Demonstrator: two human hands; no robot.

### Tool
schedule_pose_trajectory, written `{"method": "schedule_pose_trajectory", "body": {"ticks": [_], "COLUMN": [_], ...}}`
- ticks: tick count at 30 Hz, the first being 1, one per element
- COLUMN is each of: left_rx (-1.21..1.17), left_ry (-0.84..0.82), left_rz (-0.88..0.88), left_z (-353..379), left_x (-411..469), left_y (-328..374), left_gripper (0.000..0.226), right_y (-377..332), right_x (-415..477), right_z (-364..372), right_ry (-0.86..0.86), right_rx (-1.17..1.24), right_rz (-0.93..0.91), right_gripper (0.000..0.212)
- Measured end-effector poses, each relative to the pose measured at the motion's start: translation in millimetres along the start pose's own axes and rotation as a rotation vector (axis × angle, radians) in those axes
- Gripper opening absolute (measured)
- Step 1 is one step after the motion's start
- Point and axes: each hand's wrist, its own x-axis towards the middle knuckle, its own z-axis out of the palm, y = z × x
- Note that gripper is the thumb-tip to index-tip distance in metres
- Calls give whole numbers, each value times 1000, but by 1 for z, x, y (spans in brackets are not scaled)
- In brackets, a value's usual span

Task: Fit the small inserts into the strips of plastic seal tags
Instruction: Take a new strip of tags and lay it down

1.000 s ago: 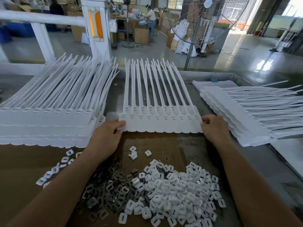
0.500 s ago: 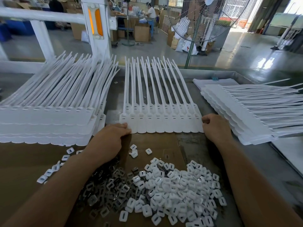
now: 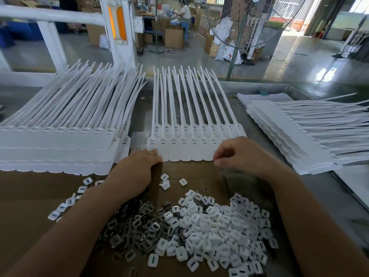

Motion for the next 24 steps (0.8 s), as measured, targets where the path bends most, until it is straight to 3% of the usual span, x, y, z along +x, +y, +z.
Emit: {"method": "schedule_pose_trajectory", "body": {"ticks": [2, 5, 11, 18, 24], "left_rx": [4, 3, 15, 33, 61], "left_ry": [0, -5, -14, 5, 82], "left_rz": [1, 1, -2, 7, 60], "left_z": [0, 0, 0, -1, 1], "left_x": [1, 0, -1, 0, -1], "left_y": [0, 0, 0, 3, 5], "left_gripper": [54, 54, 54, 51, 44], "right_y": [-13, -22, -31, -44, -35], "right_x": [-3, -5, -6, -10, -11], "right_z": [7, 15, 23, 32, 22], "right_ry": [-166, -260, -262, -288, -340], "right_rx": [-44, -97, -211, -510, -330], "right_rz": [-24, -23, 2, -46, -58], "right_gripper": [14, 11, 8, 17, 7]}}
